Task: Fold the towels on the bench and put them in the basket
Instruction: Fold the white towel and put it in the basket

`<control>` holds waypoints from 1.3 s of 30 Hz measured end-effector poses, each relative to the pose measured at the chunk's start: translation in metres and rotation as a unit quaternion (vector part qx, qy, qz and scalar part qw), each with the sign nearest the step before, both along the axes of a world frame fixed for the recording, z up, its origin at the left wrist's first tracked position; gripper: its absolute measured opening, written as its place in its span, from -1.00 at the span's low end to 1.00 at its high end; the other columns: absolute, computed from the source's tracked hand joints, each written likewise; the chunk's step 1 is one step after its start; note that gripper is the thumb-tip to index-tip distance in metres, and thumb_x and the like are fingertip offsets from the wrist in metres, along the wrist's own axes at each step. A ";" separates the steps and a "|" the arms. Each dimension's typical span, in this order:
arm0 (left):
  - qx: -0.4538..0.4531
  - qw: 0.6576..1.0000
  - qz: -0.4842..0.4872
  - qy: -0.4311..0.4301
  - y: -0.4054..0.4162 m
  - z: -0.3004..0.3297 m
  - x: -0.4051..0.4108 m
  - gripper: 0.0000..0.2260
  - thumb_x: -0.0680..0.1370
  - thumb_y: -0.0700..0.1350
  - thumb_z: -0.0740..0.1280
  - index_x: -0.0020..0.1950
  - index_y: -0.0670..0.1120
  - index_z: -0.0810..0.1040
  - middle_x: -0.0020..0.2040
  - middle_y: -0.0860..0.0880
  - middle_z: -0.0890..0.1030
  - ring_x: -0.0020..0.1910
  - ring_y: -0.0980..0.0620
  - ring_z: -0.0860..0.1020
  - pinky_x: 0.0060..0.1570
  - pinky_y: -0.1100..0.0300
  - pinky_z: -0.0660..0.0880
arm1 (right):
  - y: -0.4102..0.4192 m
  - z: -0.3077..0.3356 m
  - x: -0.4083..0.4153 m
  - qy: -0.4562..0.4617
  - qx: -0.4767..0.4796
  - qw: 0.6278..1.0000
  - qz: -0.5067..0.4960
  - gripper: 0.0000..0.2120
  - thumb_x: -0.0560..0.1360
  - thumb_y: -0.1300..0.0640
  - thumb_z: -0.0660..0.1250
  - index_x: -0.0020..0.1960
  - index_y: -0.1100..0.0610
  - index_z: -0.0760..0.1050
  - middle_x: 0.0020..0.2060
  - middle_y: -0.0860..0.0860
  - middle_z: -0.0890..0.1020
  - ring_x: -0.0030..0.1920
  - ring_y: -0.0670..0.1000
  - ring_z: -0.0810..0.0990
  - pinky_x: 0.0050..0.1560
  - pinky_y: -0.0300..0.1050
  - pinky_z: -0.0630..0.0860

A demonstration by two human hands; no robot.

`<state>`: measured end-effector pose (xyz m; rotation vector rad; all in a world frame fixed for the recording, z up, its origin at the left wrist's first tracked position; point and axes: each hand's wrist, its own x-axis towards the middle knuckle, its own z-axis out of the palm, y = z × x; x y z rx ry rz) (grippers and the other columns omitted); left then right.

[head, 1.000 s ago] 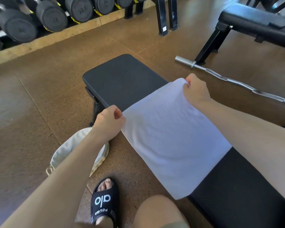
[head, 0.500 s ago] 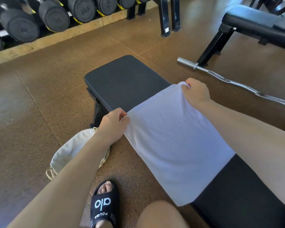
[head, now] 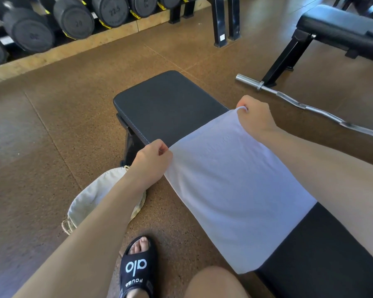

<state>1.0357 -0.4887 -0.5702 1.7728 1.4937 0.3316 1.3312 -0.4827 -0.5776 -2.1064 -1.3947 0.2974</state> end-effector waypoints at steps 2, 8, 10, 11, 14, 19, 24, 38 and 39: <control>-0.002 1.000 0.006 -0.003 0.001 -0.001 -0.001 -0.90 0.61 -0.08 0.19 -0.06 -0.03 0.46 -0.15 -0.03 0.52 -0.19 0.02 0.47 -0.30 0.17 0.35 | 0.003 -0.002 -0.001 0.007 -0.026 1.000 -0.014 -0.81 0.62 0.24 0.10 0.08 0.22 0.48 -0.08 0.10 0.53 -0.10 0.04 0.48 -0.20 -0.16 0.37; -0.003 1.000 0.011 -0.001 0.002 -0.001 -0.003 -0.89 0.62 -0.11 0.16 -0.06 -0.06 0.44 -0.13 -0.04 0.52 -0.19 0.02 0.45 -0.29 0.15 0.34 | 0.002 -0.006 0.004 -0.008 -0.033 0.999 -0.006 -0.81 0.66 0.21 0.09 0.14 0.23 0.45 -0.05 0.11 0.52 -0.06 0.06 0.48 -0.11 -0.11 0.34; -0.006 1.000 0.019 -0.011 0.002 -0.001 -0.005 -0.89 0.61 -0.12 0.16 -0.06 -0.08 0.43 -0.15 -0.05 0.50 -0.20 0.01 0.43 -0.29 0.13 0.35 | 0.003 -0.005 0.005 -0.022 -0.032 0.999 0.010 -0.81 0.68 0.17 0.09 0.15 0.22 0.44 -0.06 0.10 0.52 -0.07 0.06 0.48 -0.12 -0.11 0.34; -0.008 1.000 0.023 -0.014 0.002 0.000 -0.005 -0.90 0.62 -0.13 0.15 -0.06 -0.09 0.42 -0.15 -0.05 0.49 -0.21 0.02 0.42 -0.29 0.13 0.34 | 0.003 -0.004 0.006 -0.028 -0.033 0.999 0.015 -0.81 0.68 0.15 0.09 0.16 0.21 0.43 -0.07 0.09 0.52 -0.07 0.06 0.49 -0.13 -0.11 0.34; -0.014 0.999 0.029 -0.020 0.002 0.002 -0.005 -0.89 0.63 -0.11 0.15 -0.03 -0.08 0.42 -0.14 -0.05 0.48 -0.20 0.03 0.41 -0.28 0.15 0.33 | 0.007 -0.002 0.009 -0.035 -0.048 0.998 0.026 -0.82 0.69 0.13 0.10 0.14 0.18 0.42 -0.08 0.09 0.53 -0.06 0.07 0.50 -0.18 -0.13 0.35; -0.015 0.998 0.046 -0.034 0.003 -0.002 -0.006 -0.86 0.62 -0.08 0.15 0.01 -0.11 0.45 -0.12 -0.06 0.50 -0.23 0.02 0.42 -0.28 0.13 0.34 | 0.013 -0.004 0.008 -0.031 -0.055 0.998 0.018 -0.86 0.66 0.17 0.08 0.05 0.19 0.39 -0.12 0.12 0.51 -0.11 0.09 0.48 -0.32 -0.16 0.28; -0.012 0.997 0.066 -0.027 0.006 -0.008 -0.004 -0.86 0.60 -0.10 0.15 0.01 -0.12 0.46 -0.12 -0.07 0.52 -0.24 -0.02 0.44 -0.31 0.11 0.37 | 0.016 -0.008 0.004 -0.062 -0.056 0.996 0.007 -0.88 0.67 0.17 0.08 0.02 0.17 0.36 -0.14 0.11 0.50 -0.16 0.06 0.44 -0.35 -0.21 0.24; -0.008 0.998 0.056 -0.010 0.010 -0.013 -0.011 -0.84 0.59 0.00 0.23 -0.08 -0.06 0.47 -0.13 -0.11 0.56 -0.15 -0.14 0.56 -0.10 -0.08 0.57 | 0.023 -0.018 0.006 -0.057 -0.077 0.995 0.000 -0.83 0.68 0.14 0.10 -0.01 0.19 0.37 -0.18 0.11 0.51 -0.19 0.08 0.47 -0.24 -0.05 0.38; -0.018 0.998 0.059 -0.017 0.011 -0.013 -0.012 -0.84 0.60 0.01 0.23 -0.08 -0.05 0.47 -0.11 -0.10 0.56 -0.12 -0.15 0.57 -0.06 -0.08 0.57 | 0.023 -0.019 0.006 -0.045 -0.075 0.996 -0.004 -0.83 0.68 0.14 0.09 -0.01 0.19 0.38 -0.19 0.10 0.51 -0.22 0.07 0.46 -0.25 -0.05 0.39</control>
